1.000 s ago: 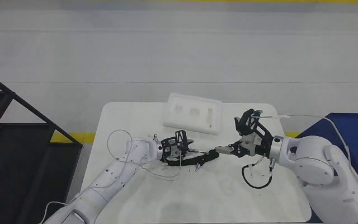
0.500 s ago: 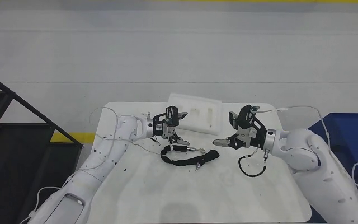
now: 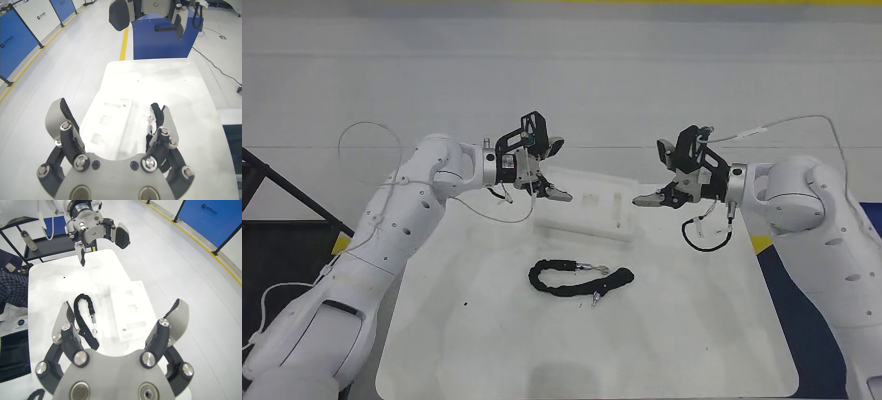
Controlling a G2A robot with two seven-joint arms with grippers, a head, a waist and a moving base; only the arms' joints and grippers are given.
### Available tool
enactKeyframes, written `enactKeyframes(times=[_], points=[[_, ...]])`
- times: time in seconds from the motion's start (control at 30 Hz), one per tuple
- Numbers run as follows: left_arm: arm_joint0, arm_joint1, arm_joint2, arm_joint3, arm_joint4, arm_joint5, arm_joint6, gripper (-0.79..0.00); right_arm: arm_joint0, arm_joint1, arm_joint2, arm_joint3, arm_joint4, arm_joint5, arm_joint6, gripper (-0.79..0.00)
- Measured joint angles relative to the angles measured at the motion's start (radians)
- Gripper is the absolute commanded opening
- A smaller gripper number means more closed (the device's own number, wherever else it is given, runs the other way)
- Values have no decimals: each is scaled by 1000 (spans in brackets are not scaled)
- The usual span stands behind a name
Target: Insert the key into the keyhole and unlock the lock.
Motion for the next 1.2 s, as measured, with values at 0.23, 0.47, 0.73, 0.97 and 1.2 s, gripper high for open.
enactKeyframes(times=[0.23,0.47,0.73,0.97,1.2], points=[[-74,46,16,-55,-165,0,-126,0,86,-8,-18,61,43,45,28,0],[-109,76,31,-69,-240,0,-207,0,94,-9,-22,86,89,77,33,-1],[-109,76,32,-69,-240,0,-206,0,94,-9,-21,85,87,76,33,0],[-109,76,32,-69,-240,0,-206,0,94,-9,-21,85,87,76,33,0],[-109,76,32,-69,-240,0,-206,0,94,-9,-21,85,87,76,33,0]])
